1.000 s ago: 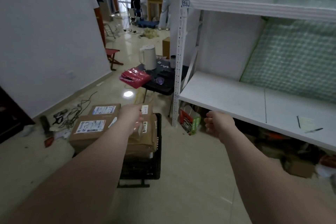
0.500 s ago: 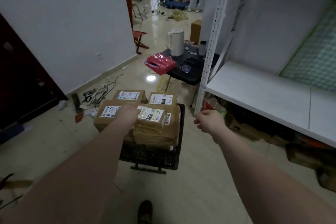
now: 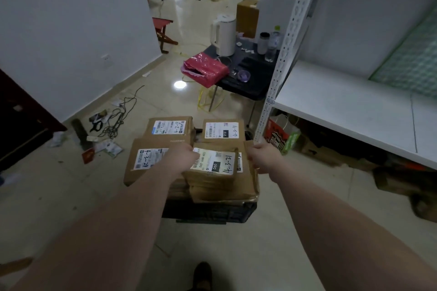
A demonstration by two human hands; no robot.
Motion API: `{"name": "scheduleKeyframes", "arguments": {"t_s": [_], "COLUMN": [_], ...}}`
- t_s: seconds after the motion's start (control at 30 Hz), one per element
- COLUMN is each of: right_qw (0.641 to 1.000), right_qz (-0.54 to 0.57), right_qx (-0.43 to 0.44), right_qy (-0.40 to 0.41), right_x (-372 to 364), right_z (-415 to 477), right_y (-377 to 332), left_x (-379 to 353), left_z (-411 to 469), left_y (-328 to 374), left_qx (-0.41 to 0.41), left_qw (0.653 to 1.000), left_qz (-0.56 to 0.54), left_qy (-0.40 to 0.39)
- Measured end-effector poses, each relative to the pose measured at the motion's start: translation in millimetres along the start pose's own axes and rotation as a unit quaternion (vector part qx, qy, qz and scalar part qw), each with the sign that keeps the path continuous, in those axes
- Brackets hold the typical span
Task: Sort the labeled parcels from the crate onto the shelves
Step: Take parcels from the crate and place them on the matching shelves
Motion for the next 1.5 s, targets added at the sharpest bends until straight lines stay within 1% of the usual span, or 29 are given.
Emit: {"name": "scheduleKeyframes", "arguments": {"t_s": [0.17, 0.27, 0.37, 0.5, 0.63, 0.77, 0.9, 1.0, 1.13, 1.27, 1.4, 1.5], "right_qw": [0.999, 0.996, 0.992, 0.983, 0.972, 0.952, 0.938, 0.928, 0.895, 0.892, 0.887, 0.884], "right_qz": [0.014, 0.033, 0.046, 0.038, 0.136, 0.230, 0.296, 0.345, 0.433, 0.442, 0.447, 0.453], "right_qx": [-0.048, -0.075, -0.114, -0.177, -0.186, -0.199, -0.178, -0.140, -0.104, -0.081, -0.061, -0.047], "right_qy": [0.008, 0.020, 0.018, -0.039, -0.049, -0.031, -0.024, -0.009, 0.018, 0.051, 0.099, 0.107], "right_x": [-31, -36, -38, -51, -61, -49, -22, 10, 60, 119, 187, 240], "right_z": [20, 30, 37, 39, 43, 41, 38, 36, 29, 25, 24, 18], "right_y": [8, 15, 25, 44, 57, 58, 45, 32, 16, 3, 0, 1], "left_x": [-8, -16, -22, -27, -32, -25, -7, 4, 10, 5, -13, -34], "left_z": [31, 44, 55, 68, 71, 72, 68, 64, 53, 42, 28, 18], "left_y": [-3, -5, -5, -7, -8, 16, 63, 104, 164, 230, 297, 349], "left_qx": [-0.010, 0.005, 0.016, 0.024, 0.049, 0.027, -0.019, -0.059, -0.094, -0.146, -0.163, -0.192], "left_qw": [0.998, 0.995, 0.994, 0.995, 0.992, 0.984, 0.976, 0.973, 0.961, 0.957, 0.953, 0.947], "left_qz": [-0.006, -0.031, -0.037, -0.031, -0.070, -0.160, -0.212, -0.218, -0.254, -0.244, -0.250, -0.250], "left_qy": [-0.069, -0.099, -0.101, -0.093, -0.096, -0.077, -0.053, -0.045, -0.052, -0.055, -0.055, -0.063]}}
Point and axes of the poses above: each hand's wrist, its own z-axis towards the middle knuckle, its own x-axis out of the back of the hand, y = z × x, the point moved 8 cm from there along z, towards the middle knuckle, and after that the axes turned 15 degrees about z, right-handed, at the moved point
